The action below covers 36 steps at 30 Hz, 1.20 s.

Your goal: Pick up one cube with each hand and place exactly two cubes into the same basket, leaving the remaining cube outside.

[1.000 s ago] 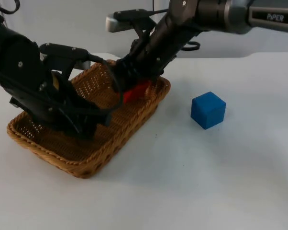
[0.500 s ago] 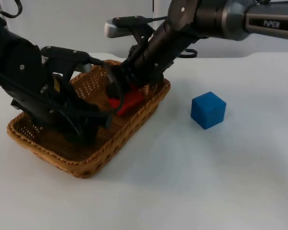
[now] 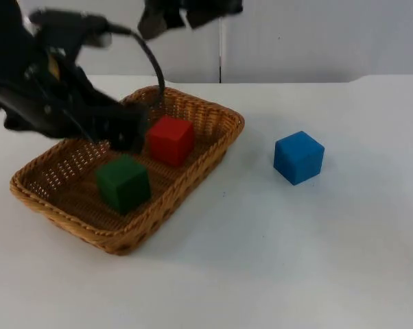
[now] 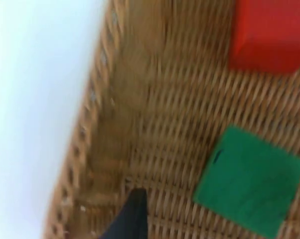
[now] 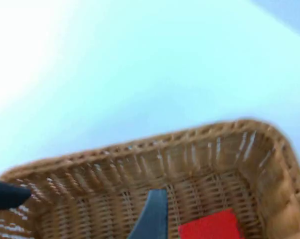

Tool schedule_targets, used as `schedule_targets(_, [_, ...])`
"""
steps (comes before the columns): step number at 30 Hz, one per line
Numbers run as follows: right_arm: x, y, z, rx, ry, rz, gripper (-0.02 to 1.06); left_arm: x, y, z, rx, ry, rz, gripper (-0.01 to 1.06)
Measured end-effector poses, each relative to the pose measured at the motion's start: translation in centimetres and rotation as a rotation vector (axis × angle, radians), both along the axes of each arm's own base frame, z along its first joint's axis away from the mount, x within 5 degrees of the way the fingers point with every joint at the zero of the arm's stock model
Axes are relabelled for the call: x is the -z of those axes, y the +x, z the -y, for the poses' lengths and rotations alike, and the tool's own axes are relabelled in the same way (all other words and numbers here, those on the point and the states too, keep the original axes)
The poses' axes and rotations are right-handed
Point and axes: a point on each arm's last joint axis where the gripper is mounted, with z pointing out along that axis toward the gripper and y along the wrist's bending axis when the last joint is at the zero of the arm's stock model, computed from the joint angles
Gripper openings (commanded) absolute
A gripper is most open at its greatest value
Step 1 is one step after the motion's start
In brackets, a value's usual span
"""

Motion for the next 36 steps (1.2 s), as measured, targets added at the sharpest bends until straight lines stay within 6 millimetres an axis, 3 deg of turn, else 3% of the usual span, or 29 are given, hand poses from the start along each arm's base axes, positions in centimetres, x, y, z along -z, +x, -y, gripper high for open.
schedule_targets(1, [0.0,0.0,0.0,0.0,0.0,0.0,0.76,0.0,0.0,0.0,0.0,0.0,0.0,0.97])
schedule_targets(5, [-5.6,-2.1,1.2,-0.022,0.026,0.042,0.76,-5.8,-1.9,-0.8,-0.011,-0.04,0.126,0.97])
schedule_targets(6, [-5.6,-2.1,1.2,-0.022,0.026,0.042,0.76,-5.8,-1.9,-0.8,-0.011,-0.04,0.126,0.97])
schedule_targets(8, [-8.9,-3.5,2.1,-0.032,0.045,0.077,0.76,-9.2,-3.6,-1.6,-0.018,-0.066,0.205,0.97])
schedule_targets(10, [-10.6,-4.4,2.7,-0.039,0.054,0.088,0.76,-11.5,-5.1,-2.2,-0.025,-0.085,0.261,0.97])
schedule_targets(11, [-10.6,-4.4,2.7,-0.039,0.054,0.088,0.76,-11.5,-5.1,-2.2,-0.025,-0.085,0.261,0.97])
schedule_targets(16, [-13.3,-6.2,3.8,-0.055,0.046,0.1,0.76,-15.8,-8.8,-3.7,-0.04,-0.122,0.369,0.97])
schedule_targets(28, [-15.7,-8.6,5.9,-0.038,-0.024,0.084,0.76,-17.9,-13.2,-5.3,-0.012,-0.108,0.354,0.97])
schedule_targets(32, [-15.4,-10.6,7.6,-0.005,-0.053,0.07,0.76,-19.0,-16.9,-6.1,0.036,-0.148,0.395,0.97])
schedule_targets(33, [-15.4,-10.6,7.6,-0.005,-0.053,0.07,0.76,-19.0,-16.9,-6.1,0.036,-0.148,0.395,0.97])
schedule_targets(36, [-14.8,-12.5,9.1,0.026,-0.035,0.086,0.76,-17.8,-19.5,-7.0,0.046,-0.159,0.412,0.97])
